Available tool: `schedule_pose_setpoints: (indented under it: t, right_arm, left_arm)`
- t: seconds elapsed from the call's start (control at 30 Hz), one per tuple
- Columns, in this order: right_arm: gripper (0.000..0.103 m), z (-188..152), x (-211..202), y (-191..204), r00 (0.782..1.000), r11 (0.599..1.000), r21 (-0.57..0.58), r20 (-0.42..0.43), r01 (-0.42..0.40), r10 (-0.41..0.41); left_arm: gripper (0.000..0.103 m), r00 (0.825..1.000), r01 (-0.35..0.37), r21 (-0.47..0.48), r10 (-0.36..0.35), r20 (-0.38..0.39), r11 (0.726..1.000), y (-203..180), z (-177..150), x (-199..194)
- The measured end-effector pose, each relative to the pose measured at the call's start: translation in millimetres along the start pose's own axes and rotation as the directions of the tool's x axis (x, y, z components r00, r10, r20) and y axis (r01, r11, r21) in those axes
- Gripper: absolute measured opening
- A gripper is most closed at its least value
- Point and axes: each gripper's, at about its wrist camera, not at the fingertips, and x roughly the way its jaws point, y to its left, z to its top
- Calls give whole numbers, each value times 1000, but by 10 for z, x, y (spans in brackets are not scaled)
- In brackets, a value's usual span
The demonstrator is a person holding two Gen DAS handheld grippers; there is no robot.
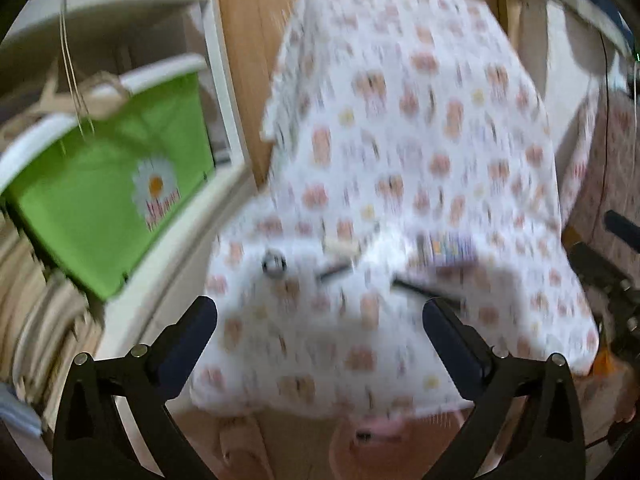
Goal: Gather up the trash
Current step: 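Move the left tool back up to the black hair tie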
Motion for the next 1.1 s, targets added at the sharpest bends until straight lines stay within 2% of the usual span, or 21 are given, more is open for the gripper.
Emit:
schedule_pose_setpoints:
  t: [0.13, 0.23, 0.43, 0.5, 0.57, 0.73, 0.8, 0.93, 1.0, 1.1]
  right_arm:
    - [101, 230, -14, -158, 996, 999, 10, 77, 33, -34]
    - [103, 215, 110, -231, 995, 999, 24, 91, 45, -47]
    - [103, -130, 503, -272, 999, 998, 50, -12, 45, -45]
    - [103, -246, 653, -265, 997, 997, 41, -52, 58, -56]
    - [103, -330, 764, -266, 994, 997, 46, -93, 59, -54]
    - [103, -430, 964, -306, 988, 996, 79, -151, 47, -35]
    - [103, -418, 1014, -314, 987, 996, 85, -157, 42, -29]
    - [103, -353, 1084, -340, 986, 995, 85, -162, 45, -31]
    - [103, -343, 1117, -365, 984, 995, 90, -173, 53, -37]
    - [103, -373, 1169, -414, 980, 992, 106, -195, 60, -39]
  left_arm:
    - [102, 998, 0, -29, 2, 64, 1000, 92, 229, 94]
    - [102, 999, 6, -55, -4, 38, 998, 152, 239, 279]
    - [102, 997, 16, -104, -24, -76, 994, 278, -34, 737]
    - [102, 990, 23, -139, -41, -134, 990, 326, -102, 891]
    - [102, 981, 55, -186, -88, -175, 981, 377, -142, 1018]
    - [102, 968, 23, -231, -80, -237, 973, 444, -211, 1201]
    - [102, 962, 39, -244, -103, -254, 969, 455, -174, 1265]
    - [102, 954, 44, -161, -89, -285, 986, 398, 84, 1329]
    - [102, 962, 44, -114, -73, -263, 993, 404, 234, 1327]
    - [102, 970, -20, -73, 1, -242, 997, 496, 361, 1432]
